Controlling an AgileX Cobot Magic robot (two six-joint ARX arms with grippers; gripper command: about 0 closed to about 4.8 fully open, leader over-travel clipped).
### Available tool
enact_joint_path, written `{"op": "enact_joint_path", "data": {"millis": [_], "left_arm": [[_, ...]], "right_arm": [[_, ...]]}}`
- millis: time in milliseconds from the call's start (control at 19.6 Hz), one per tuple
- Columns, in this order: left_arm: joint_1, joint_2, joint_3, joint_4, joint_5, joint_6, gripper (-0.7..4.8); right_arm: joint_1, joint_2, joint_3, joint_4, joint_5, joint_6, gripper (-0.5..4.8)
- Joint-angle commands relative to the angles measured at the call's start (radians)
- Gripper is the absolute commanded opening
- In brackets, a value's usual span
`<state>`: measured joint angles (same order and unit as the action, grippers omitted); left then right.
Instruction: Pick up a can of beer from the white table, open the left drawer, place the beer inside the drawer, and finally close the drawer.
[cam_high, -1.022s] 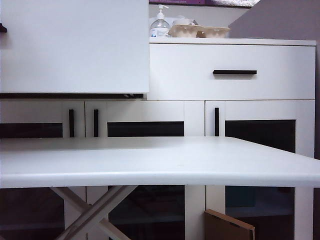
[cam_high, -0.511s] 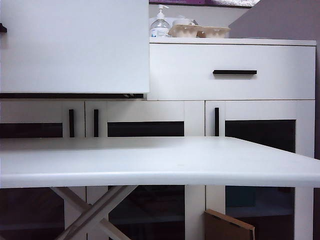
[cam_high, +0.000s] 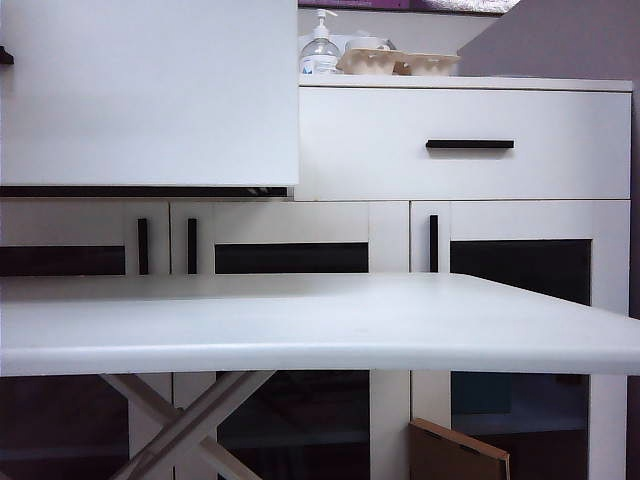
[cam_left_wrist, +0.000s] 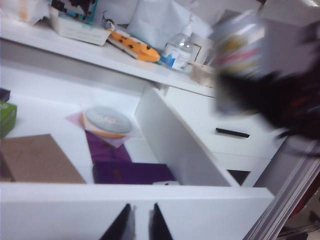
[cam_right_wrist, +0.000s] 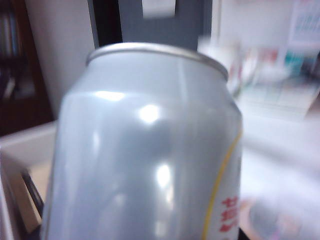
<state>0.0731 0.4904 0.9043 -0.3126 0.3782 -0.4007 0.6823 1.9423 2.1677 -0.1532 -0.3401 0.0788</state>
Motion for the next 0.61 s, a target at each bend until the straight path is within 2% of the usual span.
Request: {"op": "enact_joint_path", "data": {"millis": [51, 613], "left_arm": [[0.001, -0.001, 0.008, 0.016, 0.005, 0.0, 0.51], [0.001, -0.001, 0.008, 0.015, 0.004, 0.0, 0.51]], "right_arm": [[0.022, 0.04, 0.034, 0.037, 0.004, 0.0, 1.88], [0.036, 0.172, 0.033, 0.02, 0.008, 0.004, 1.88]]}}
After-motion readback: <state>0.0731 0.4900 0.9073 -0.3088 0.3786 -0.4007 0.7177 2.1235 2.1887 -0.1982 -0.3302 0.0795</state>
